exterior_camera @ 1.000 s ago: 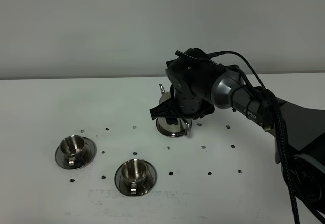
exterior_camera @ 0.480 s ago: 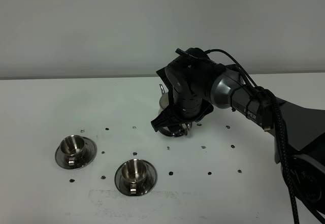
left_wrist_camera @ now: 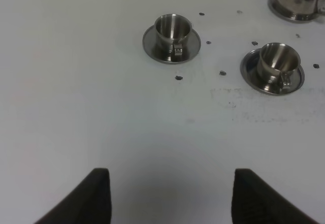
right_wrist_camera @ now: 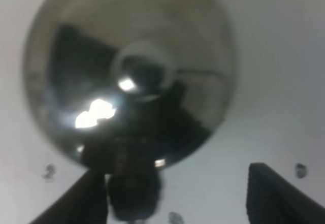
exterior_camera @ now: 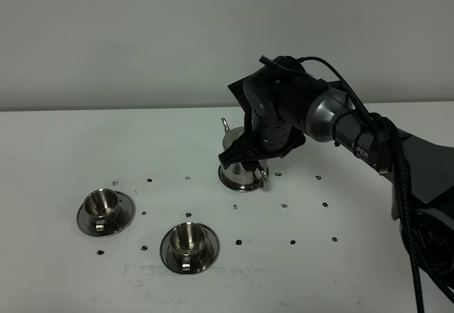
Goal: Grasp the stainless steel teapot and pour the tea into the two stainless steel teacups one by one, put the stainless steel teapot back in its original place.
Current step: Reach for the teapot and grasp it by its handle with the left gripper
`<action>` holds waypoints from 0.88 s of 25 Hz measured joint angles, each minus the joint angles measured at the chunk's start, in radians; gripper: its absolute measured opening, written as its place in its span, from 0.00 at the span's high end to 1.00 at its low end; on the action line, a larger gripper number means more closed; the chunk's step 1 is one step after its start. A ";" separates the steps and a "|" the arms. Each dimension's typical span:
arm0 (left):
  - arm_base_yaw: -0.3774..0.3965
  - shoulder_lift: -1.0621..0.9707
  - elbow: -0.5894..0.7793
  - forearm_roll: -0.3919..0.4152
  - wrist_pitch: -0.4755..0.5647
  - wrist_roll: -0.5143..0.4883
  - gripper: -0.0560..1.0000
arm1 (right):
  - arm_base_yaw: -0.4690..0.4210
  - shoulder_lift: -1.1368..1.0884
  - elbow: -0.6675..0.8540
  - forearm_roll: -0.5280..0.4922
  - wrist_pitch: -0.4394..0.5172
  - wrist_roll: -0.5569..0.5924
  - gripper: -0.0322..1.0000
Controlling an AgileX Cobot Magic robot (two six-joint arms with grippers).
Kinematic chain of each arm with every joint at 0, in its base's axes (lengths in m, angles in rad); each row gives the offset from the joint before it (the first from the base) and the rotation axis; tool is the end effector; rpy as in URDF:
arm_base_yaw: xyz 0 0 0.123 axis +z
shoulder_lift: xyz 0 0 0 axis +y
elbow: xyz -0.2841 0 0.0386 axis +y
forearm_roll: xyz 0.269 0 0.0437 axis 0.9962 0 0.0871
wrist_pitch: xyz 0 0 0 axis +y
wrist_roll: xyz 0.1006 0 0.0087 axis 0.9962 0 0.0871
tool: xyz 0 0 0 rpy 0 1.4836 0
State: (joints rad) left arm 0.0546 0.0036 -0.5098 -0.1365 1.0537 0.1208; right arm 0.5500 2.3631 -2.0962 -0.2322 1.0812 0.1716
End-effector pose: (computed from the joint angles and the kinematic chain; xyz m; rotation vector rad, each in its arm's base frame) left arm 0.0207 -0.0108 0.2870 0.0732 2.0227 -0.0521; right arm 0.4638 0.2603 0.1724 -0.6264 2.7004 -0.1362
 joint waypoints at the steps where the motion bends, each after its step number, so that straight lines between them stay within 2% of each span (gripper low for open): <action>1: 0.000 0.000 0.000 0.000 0.000 0.000 0.40 | -0.004 0.000 -0.001 0.000 0.000 0.004 0.40; 8: 0.000 0.000 0.000 0.000 0.000 0.000 0.40 | -0.019 0.000 -0.001 0.006 -0.017 0.001 0.40; 16: 0.000 0.000 0.000 0.000 0.000 0.000 0.40 | -0.019 0.001 -0.001 0.024 -0.031 -0.103 0.40; 22: 0.000 0.000 0.000 0.000 0.000 0.000 0.40 | -0.019 0.001 -0.001 0.024 -0.037 -0.116 0.40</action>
State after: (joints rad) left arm 0.0546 0.0036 -0.5098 -0.1365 1.0537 0.1208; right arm 0.5314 2.3639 -2.0973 -0.2085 1.0437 0.0559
